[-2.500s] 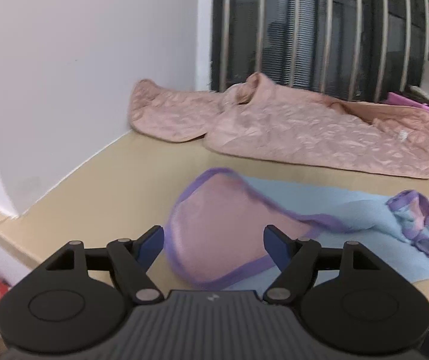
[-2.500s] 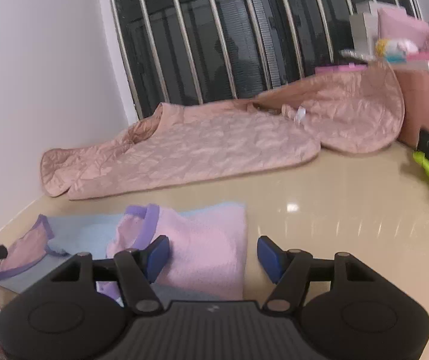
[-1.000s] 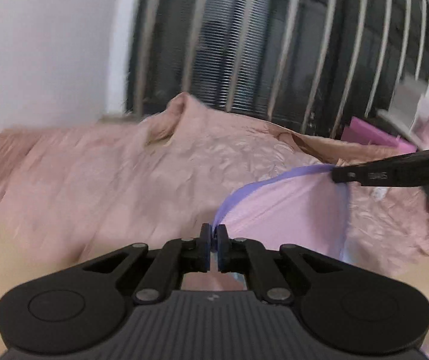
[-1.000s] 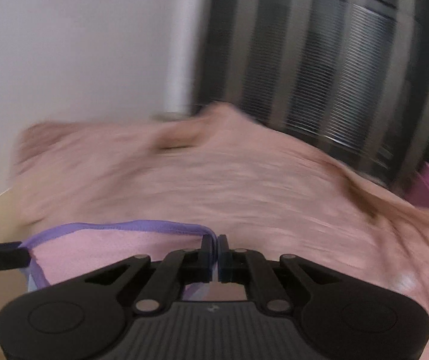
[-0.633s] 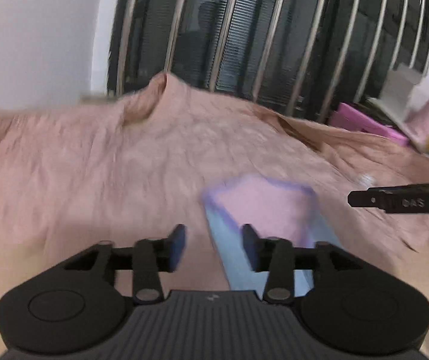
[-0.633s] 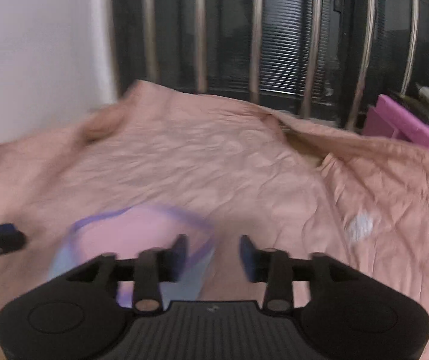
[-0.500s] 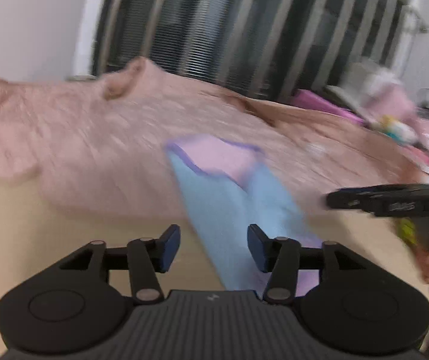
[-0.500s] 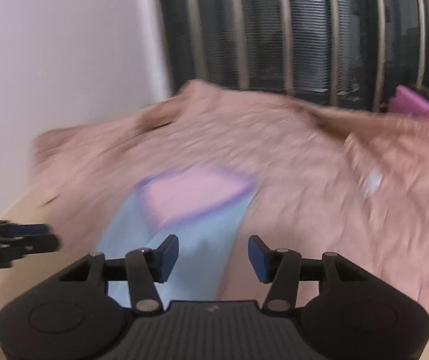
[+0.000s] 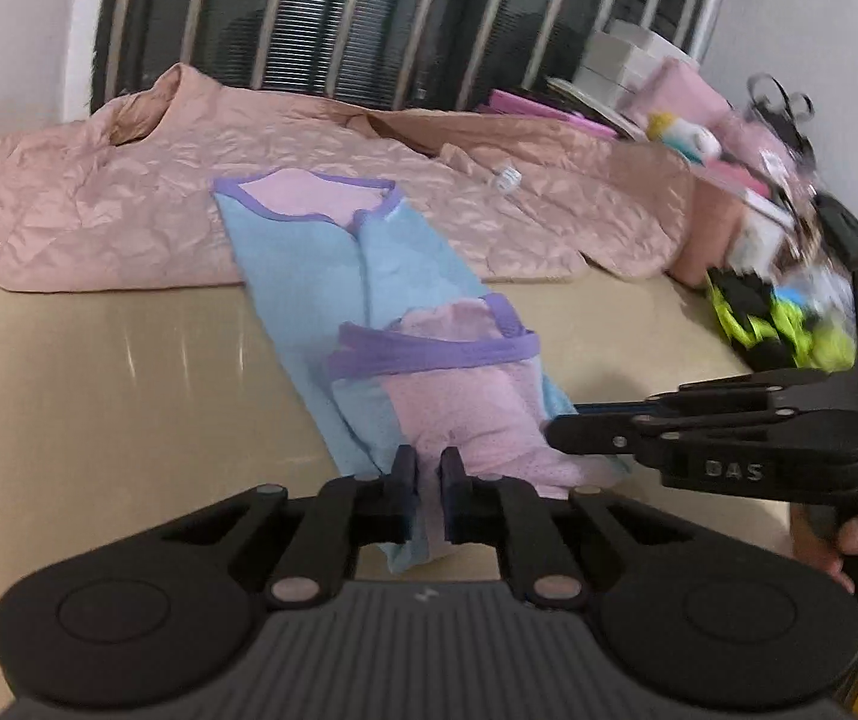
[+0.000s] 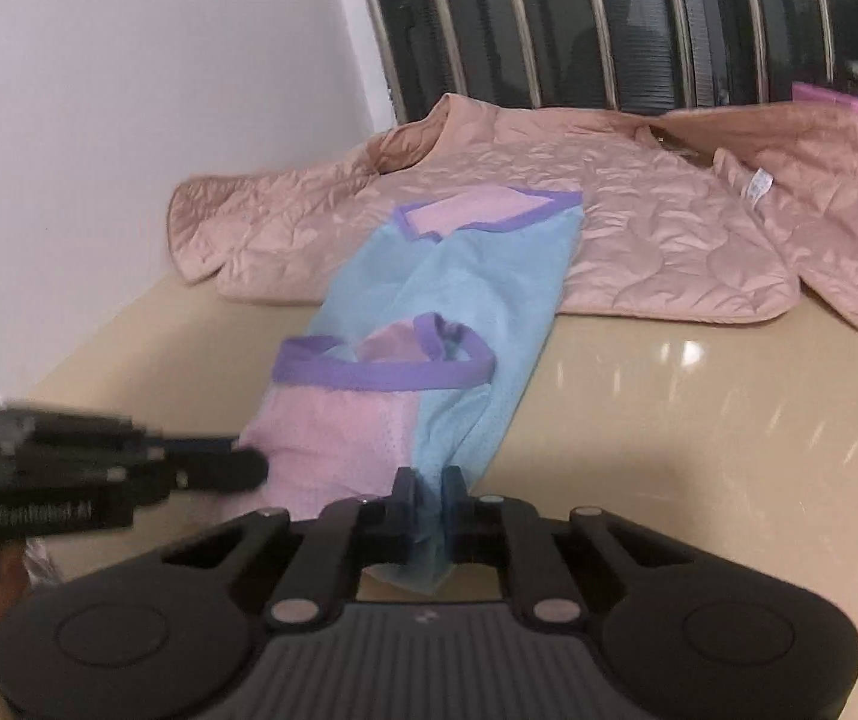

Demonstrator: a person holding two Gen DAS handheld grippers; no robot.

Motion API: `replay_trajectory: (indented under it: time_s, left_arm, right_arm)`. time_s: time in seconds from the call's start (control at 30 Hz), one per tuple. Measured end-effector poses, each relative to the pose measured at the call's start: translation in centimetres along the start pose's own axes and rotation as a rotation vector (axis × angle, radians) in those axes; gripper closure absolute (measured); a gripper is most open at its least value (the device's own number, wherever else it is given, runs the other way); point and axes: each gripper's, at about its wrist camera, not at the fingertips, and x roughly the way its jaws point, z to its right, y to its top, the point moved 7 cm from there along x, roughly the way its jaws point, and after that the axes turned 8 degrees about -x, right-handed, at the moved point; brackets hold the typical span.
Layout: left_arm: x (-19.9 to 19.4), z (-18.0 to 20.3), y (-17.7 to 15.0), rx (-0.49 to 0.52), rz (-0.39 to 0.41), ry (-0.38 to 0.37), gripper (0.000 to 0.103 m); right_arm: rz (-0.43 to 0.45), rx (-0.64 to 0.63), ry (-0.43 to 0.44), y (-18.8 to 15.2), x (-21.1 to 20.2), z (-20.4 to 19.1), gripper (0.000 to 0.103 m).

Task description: Fold clothes

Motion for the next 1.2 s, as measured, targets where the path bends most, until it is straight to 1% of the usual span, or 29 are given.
replay_trajectory:
  time_s: [0.07,0.1,0.13,0.17,0.2,0.23,0.27,0.3,0.37,0.4,0.43,0.47,0.5,0.53,0.57,0.6,0.63,0.67,0.77,0.8,0.83,0.9,0.97,1.03,1.1,1.17,1.2]
  left_arm:
    - [-1.6,0.1,-1.3,0.007,0.005,-0.023,0.091]
    - [-2.7,0.3,-1.8,0.013,0.024,-0.033,0.079]
    - [-3.7,0.4,-2.1,0.037,0.055,-0.038,0.057]
    - [-4.8,0.5,-2.3,0.067,0.085,-0.044,0.049]
    - [-5.4,0.7,-2.6,0.117,0.104,-0.050,0.046]
    - [-5.4,0.6,-3.0,0.154,0.088,-0.050,0.046]
    - [-5.4,0.6,-3.4,0.190,0.073,-0.051,0.046]
    - [-5.3,0.5,-3.7,0.220,0.057,-0.050,0.046]
    - [-4.4,0.3,-4.0,0.225,0.025,-0.035,0.053]
    - [-4.0,0.3,-4.2,0.227,0.012,-0.029,0.061]
    - [-3.8,0.3,-4.2,0.231,0.011,-0.028,0.064]
    - [-3.6,0.4,-4.2,0.237,0.016,-0.034,0.066]
    - [-3.4,0.5,-4.3,0.242,0.022,-0.040,0.071]
    - [-3.1,0.7,-4.4,0.246,0.028,-0.047,0.085]
    - [-3.0,0.8,-4.5,0.251,0.032,-0.053,0.092]
    - [-3.1,0.9,-4.7,0.258,0.029,-0.055,0.094]
    - [-3.2,1.0,-4.8,0.263,0.024,-0.059,0.098]
    - [-3.5,1.2,-5.0,0.258,0.010,-0.066,0.098]
    - [-5.2,1.6,-5.8,0.217,-0.033,-0.088,0.098]
    - [-5.9,1.8,-6.0,0.211,-0.036,-0.098,0.098]
    - [-6.6,2.0,-5.9,0.207,-0.030,-0.102,0.099]
    - [-7.5,2.3,-4.5,0.185,-0.005,-0.119,0.099]
    - [-7.8,2.3,-1.7,0.183,0.038,-0.140,0.099]
    - [-6.8,1.9,1.8,0.190,0.085,-0.130,0.100]
    - [-5.3,1.4,5.2,0.195,0.113,-0.116,0.100]
    - [-2.7,0.7,7.9,0.172,0.099,-0.101,0.100]
    - [-1.5,0.3,9.1,0.159,0.092,-0.092,0.100]
  right_arm:
    - [-0.003,-0.009,0.005,-1.2,-1.4,-1.7,0.093]
    - [0.026,-0.033,0.005,-1.4,-2.5,-2.1,0.091]
    - [0.061,-0.060,0.004,-1.5,-3.7,-2.5,0.083]
    - [0.097,-0.087,0.002,-1.7,-4.9,-2.8,0.065]
    - [0.132,-0.115,0.001,-1.8,-6.1,-3.2,0.053]
    - [0.174,-0.161,0.015,-1.9,-7.0,-3.6,0.036]
    - [0.216,-0.212,0.031,-2.0,-7.8,-4.0,0.034]
    - [0.231,-0.255,0.047,-2.2,-8.1,-4.4,0.034]
    - [0.202,-0.310,0.077,-2.7,-7.2,-4.9,0.037]
    - [0.171,-0.322,0.082,-3.1,-6.3,-4.9,0.040]
    - [0.138,-0.333,0.085,-3.5,-5.4,-5.0,0.052]
    - [0.120,-0.332,0.083,-3.8,-4.8,-4.8,0.060]
    - [0.106,-0.329,0.080,-4.0,-4.4,-4.6,0.063]
    - [0.098,-0.310,0.089,-4.2,-4.0,-4.3,0.069]
    - [0.111,-0.285,0.097,-4.2,-3.9,-4.0,0.075]
    - [0.127,-0.261,0.103,-4.2,-3.9,-3.7,0.080]
    - [0.127,-0.237,0.107,-4.2,-3.9,-3.5,0.093]
    - [0.118,-0.216,0.121,-4.3,-4.1,-3.4,0.097]
    - [0.108,-0.157,0.193,-5.1,-5.8,-3.7,0.100]
    - [0.108,-0.139,0.219,-5.4,-6.5,-3.8,0.100]
    - [0.120,-0.124,0.235,-5.5,-7.4,-4.1,0.101]
    - [0.158,-0.107,0.244,-4.9,-8.7,-4.2,0.101]
    - [0.198,-0.110,0.237,-3.1,-9.4,-3.7,0.101]
    - [0.243,-0.114,0.226,-0.1,-8.9,-2.5,0.101]
    - [0.265,-0.098,0.218,3.1,-7.2,-0.8,0.101]
    - [0.245,-0.058,0.218,6.5,-4.1,1.5,0.101]
    - [0.234,-0.041,0.197,8.1,-2.4,2.7,0.101]
